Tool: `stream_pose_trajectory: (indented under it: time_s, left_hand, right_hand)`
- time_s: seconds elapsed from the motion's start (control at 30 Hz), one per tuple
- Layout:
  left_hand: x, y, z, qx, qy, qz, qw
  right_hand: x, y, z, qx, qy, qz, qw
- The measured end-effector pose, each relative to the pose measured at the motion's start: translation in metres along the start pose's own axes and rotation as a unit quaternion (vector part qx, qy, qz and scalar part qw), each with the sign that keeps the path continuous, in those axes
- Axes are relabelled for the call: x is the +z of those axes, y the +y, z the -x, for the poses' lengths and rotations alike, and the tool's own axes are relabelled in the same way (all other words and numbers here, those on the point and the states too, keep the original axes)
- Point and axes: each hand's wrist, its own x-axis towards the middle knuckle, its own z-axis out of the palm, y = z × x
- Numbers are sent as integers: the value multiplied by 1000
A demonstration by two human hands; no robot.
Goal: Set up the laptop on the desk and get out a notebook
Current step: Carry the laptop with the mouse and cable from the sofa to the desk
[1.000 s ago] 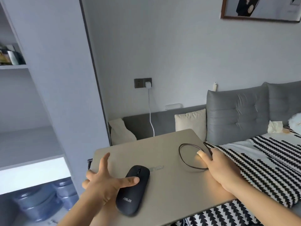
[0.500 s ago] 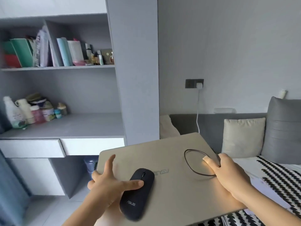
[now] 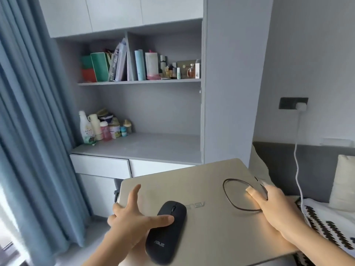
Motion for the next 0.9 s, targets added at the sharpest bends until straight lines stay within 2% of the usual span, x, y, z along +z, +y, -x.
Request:
stream_pose_trajectory:
  time_s: [0.4,0.53,0.9]
  left_hand:
    - [-99,-55,-109,-10,21,-1,1000]
    - [-114,-59,-146,-4,24,6,1000]
    - [-132,-50,-270,8,19,31,999]
  right_hand:
    - [120,-109,-20,-4,-14,0,1000]
    - [145,-134,-41,-10,-16,36,999]
    - [212,-188,-131,-15,-6,43,999]
